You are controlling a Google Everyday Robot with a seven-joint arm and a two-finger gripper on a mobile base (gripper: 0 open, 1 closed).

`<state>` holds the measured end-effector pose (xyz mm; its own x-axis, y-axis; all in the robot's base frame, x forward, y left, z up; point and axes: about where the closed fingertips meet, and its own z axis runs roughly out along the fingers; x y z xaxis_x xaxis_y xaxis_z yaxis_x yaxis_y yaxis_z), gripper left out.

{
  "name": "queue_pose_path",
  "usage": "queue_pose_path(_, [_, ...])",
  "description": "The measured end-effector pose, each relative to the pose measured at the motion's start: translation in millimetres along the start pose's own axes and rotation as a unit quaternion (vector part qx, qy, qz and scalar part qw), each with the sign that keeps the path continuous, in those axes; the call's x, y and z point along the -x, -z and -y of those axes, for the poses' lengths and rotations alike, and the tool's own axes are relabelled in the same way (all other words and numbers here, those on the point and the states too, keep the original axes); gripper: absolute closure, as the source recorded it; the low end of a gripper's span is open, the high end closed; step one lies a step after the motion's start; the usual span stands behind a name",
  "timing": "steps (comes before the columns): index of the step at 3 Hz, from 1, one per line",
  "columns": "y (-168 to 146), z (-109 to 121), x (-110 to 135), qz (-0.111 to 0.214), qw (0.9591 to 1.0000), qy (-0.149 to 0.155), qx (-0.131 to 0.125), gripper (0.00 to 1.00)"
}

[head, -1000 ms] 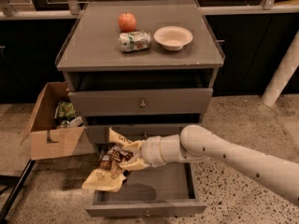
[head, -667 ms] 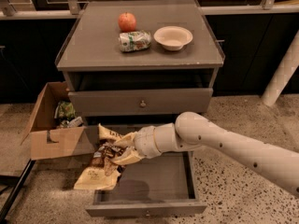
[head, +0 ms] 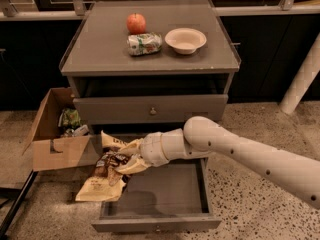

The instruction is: Pick brown chip bag from bottom drawer and place on counter

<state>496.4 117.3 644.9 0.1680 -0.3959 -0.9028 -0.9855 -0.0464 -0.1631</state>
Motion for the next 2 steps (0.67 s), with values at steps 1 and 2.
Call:
queue_pose_path(1, [-6.6,19.2,28.6,-0.006,0.9996,0.027,0.012,1.00])
queue_pose_path(2, [-13.8,44.4,70.7,-0.010,0.9978,0.061,0.024,1.00])
